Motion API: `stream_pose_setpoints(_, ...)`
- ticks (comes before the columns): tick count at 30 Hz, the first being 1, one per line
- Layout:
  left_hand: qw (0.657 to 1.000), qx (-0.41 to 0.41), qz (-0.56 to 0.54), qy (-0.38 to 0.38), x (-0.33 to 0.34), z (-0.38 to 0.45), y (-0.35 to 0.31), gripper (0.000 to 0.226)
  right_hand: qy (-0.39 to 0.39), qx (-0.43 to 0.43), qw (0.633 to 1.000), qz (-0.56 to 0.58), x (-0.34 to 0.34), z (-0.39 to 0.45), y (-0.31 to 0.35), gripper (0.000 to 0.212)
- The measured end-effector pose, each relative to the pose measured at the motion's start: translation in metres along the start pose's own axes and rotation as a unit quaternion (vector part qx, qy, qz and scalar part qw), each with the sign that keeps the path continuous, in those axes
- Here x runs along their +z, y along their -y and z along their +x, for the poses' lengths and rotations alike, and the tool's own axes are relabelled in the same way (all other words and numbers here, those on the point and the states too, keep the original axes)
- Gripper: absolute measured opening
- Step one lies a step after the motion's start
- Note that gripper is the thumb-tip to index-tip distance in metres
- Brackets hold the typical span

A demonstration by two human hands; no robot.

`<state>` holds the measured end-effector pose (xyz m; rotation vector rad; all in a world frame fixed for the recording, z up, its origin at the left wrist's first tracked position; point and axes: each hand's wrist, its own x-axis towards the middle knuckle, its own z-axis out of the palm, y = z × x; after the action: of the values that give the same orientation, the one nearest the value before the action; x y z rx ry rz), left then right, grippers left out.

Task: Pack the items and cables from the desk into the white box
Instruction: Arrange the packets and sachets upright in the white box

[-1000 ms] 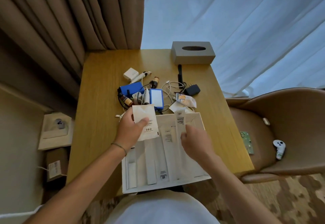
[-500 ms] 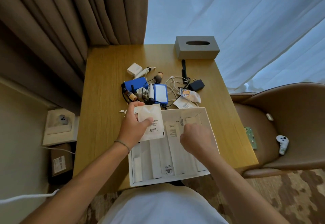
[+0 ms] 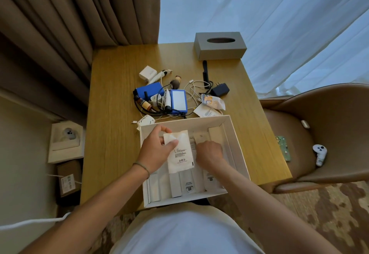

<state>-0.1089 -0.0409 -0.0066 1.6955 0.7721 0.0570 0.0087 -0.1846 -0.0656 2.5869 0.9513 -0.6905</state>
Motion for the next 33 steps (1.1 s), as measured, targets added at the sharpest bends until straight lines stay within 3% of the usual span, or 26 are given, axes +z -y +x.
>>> stream_pose_setpoints(6, 0.997, -0.020, 0.060, 0.039, 0.020, 0.002, 0.012, 0.021, 0.033, -0.002, 0.996, 0.081, -0.006, -0.005, -0.025, 0.012)
stream_pose_setpoints(10, 0.988, -0.017, 0.130, 0.083, 0.038, 0.006, 0.022, 0.025, -0.043, 0.027, 0.989, 0.140, -0.023, -0.011, -0.043, 0.028)
stream_pose_setpoints(16, 0.960, -0.007, 0.246, 0.130, 0.061, 0.006, 0.046, 0.018, -0.129, -0.009, 0.971, 0.200, -0.047, -0.019, -0.044, 0.027)
stream_pose_setpoints(19, 0.930, 0.028, 0.342, 0.130, 0.066, 0.004, 0.052, 0.022, -0.160, -0.019, 0.956, 0.247, -0.058, -0.019, -0.045, 0.024)
stream_pose_setpoints(22, 0.871, 0.105, 0.463, 0.125, 0.066, 0.006, 0.054, 0.032, -0.188, -0.017, 0.940, 0.284, -0.070, -0.013, -0.053, 0.021)
stream_pose_setpoints(25, 0.839, 0.130, 0.509, 0.141, 0.066, 0.007, 0.049, 0.029, -0.219, 0.000, 0.924, 0.313, -0.082, 0.001, -0.071, 0.023)
stream_pose_setpoints(29, 0.868, 0.146, 0.468, 0.086, 0.064, 0.006, 0.031, 0.031, -0.234, 0.026, 0.904, 0.357, -0.094, 0.040, -0.101, 0.026)
stream_pose_setpoints(33, 0.904, 0.165, 0.394, 0.023, 0.060, 0.001, -0.001, 0.022, -0.188, 0.013, 0.938, 0.293, -0.094, 0.090, -0.117, 0.036)
